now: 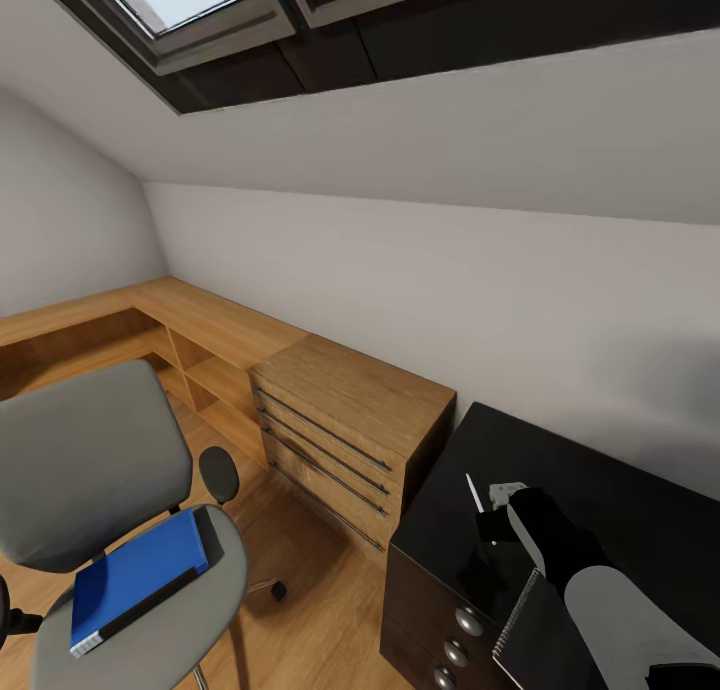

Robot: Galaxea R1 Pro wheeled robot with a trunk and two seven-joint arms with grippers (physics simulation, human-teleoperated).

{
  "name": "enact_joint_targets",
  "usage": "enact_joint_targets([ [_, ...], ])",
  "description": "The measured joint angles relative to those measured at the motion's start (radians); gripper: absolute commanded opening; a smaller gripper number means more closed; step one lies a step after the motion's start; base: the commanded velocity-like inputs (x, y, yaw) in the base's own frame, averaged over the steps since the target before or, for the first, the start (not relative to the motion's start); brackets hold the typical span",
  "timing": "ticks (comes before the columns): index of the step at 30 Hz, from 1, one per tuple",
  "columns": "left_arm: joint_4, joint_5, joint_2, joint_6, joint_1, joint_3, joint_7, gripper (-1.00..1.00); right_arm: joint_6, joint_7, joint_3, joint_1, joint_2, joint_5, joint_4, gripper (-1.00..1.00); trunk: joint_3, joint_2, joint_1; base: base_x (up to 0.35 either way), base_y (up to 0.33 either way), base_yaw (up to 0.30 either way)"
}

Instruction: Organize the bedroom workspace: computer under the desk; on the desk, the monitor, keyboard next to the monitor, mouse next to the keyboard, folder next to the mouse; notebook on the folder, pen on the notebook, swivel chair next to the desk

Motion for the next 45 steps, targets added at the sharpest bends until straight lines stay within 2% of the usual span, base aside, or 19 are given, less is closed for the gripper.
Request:
enact_joint_targets([
  [3, 0.000, 0.000, 0.000, 0.000, 0.000, 0.000, 0.000, 1.00, 0.000, -0.001, 0.000, 0.000, 0.000, 0.000, 0.000, -1.00, 0.000, 0.000, 0.000, 0.000, 0.000, 0.000],
  [4, 0.000, 0.000, 0.000, 0.000, 0.000, 0.000, 0.000, 1.00, 0.000, -0.001, 0.000, 0.000, 0.000, 0.000, 0.000, 1.00, 0.000, 0.000, 0.000, 0.000, 0.000, 0.000],
  [25, 0.000, 0.000, 0.002, 0.001, 0.000, 0.000, 0.000, 1.00, -0.001, 0.004, -0.001, 0.000, 0.000, -0.003, -0.003, 1.00, 0.000, 0.000, 0.000, 0.000, 0.000, 0.000],
  [33, 0.000, 0.000, 0.002, 0.001, 0.000, 0.000, 0.001, 1.00, -0.001, 0.005, -0.006, 0.000, 0.000, -0.013, -0.037, 1.00, 0.000, 0.000, 0.000, 0.000, 0.000, 0.000],
  [35, 0.000, 0.000, 0.002, 0.001, 0.000, 0.000, 0.001, 1.00, -0.001, 0.005, -0.009, 0.000, 0.001, -0.022, -0.065, 1.00, 0.000, 0.000, 0.000, 0.000, 0.000, 0.024],
  [40, 0.000, 0.000, 0.002, 0.002, 0.001, 0.000, 0.001, 1.00, -0.002, 0.008, -0.015, 0.000, 0.002, -0.113, -0.139, 1.00, 0.000, 0.000, 0.000, 0.000, 0.000, 0.191],
  [45, 0.000, 0.000, 0.002, 0.002, 0.000, 0.000, 0.001, 1.00, -0.008, 0.008, -0.016, 0.000, 0.002, -0.140, -0.147, 1.00, 0.000, 0.000, 0.000, 0.000, 0.000, 0.261],
])
